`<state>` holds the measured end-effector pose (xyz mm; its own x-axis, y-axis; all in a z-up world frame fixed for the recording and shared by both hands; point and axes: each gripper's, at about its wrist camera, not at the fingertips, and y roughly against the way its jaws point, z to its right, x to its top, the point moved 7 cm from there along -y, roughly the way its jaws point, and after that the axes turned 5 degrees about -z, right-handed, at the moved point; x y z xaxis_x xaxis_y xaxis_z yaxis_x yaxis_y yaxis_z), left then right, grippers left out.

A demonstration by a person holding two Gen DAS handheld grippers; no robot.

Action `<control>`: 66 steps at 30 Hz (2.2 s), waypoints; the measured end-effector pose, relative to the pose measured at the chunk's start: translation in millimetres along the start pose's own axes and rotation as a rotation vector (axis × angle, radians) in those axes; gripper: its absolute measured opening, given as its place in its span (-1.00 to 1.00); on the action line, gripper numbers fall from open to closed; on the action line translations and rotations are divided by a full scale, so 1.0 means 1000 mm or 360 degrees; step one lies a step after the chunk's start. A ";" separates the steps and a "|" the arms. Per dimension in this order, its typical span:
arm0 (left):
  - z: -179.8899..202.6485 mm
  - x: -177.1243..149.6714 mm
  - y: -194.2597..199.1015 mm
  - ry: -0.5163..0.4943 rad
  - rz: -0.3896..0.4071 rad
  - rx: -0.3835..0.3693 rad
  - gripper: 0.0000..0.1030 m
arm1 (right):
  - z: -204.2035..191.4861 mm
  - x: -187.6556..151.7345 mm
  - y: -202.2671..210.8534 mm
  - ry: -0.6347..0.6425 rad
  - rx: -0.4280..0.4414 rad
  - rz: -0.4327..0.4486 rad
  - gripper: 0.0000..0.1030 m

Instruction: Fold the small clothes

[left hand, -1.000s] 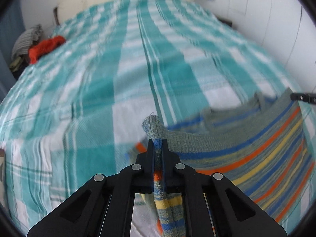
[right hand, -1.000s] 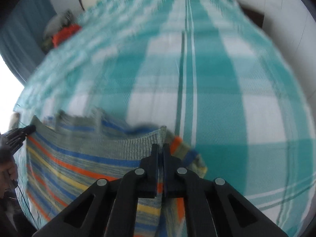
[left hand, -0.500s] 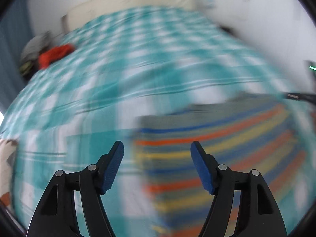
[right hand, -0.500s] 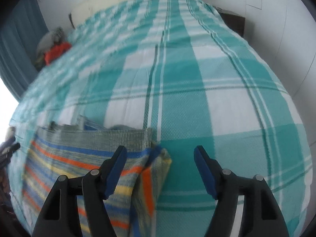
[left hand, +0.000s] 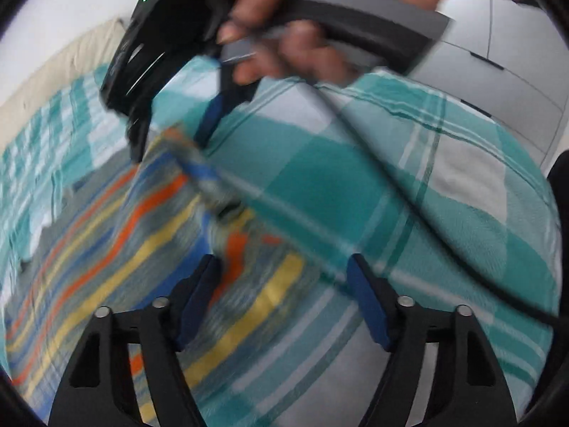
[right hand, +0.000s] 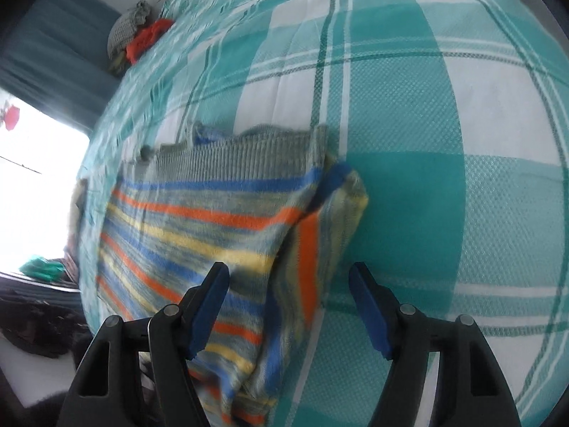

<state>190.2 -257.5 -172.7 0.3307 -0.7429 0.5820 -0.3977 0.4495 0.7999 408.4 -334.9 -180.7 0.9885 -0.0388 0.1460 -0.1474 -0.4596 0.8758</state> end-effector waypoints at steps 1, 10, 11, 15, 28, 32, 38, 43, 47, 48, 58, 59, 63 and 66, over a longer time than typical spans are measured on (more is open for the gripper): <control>-0.003 0.002 -0.001 0.0026 0.0002 0.0022 -0.01 | 0.001 0.004 0.000 -0.0019 0.0024 0.0007 0.24; -0.061 -0.020 0.058 0.0609 0.0228 -0.0023 -0.86 | -0.019 0.037 0.002 -0.0032 0.0086 0.0109 -0.81; -0.070 -0.027 0.073 0.0686 0.0268 -0.0032 -0.86 | -0.030 0.038 0.010 -0.0017 0.0107 0.0139 -0.81; -0.124 -0.067 0.122 0.1047 0.0378 -0.0029 -0.86 | -0.091 0.046 0.028 0.0122 0.0168 0.0191 -0.81; -0.242 -0.229 0.143 0.1801 0.0208 0.0164 -0.86 | -0.293 0.077 -0.122 0.0343 0.0221 0.0115 -0.80; -0.247 -0.250 0.140 0.1882 0.0136 0.0189 -0.59 | -0.313 0.075 -0.159 0.0264 0.0392 0.0112 -0.23; -0.251 -0.247 0.182 0.1904 0.0287 0.0189 0.37 | -0.305 0.071 -0.117 0.0158 0.0573 0.0362 0.14; -0.283 -0.207 0.162 0.1705 0.0255 0.0174 0.49 | -0.284 0.018 -0.056 0.0623 0.0121 0.0491 -0.16; -0.313 -0.222 0.111 0.1819 -0.0028 0.0232 0.13 | -0.264 -0.050 -0.055 0.0803 0.0027 0.0378 -0.27; -0.316 -0.234 0.100 0.1889 -0.0092 0.0210 0.07 | -0.251 -0.063 -0.060 0.0801 0.0013 0.0338 -0.27; -0.277 -0.233 0.167 0.1721 0.0081 0.0226 0.47 | -0.238 -0.127 -0.059 0.0740 -0.0184 0.0474 -0.27; -0.271 -0.236 0.160 0.1687 0.0018 0.0244 0.45 | -0.246 -0.134 -0.059 0.0776 -0.0182 0.0483 -0.27; -0.263 -0.269 0.123 0.1696 -0.0216 0.0305 0.08 | -0.239 -0.155 -0.105 0.0753 -0.0198 0.0274 -0.27; -0.255 -0.268 0.137 0.1658 -0.0225 0.0368 0.08 | -0.233 -0.169 -0.109 0.0784 -0.0272 0.0349 -0.31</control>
<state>265.0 129.2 -181.5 0.9092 0.0563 0.4126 -0.4149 0.2071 0.8860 249.8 -71.5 -193.5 0.8078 0.3207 0.4945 -0.3914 -0.3355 0.8569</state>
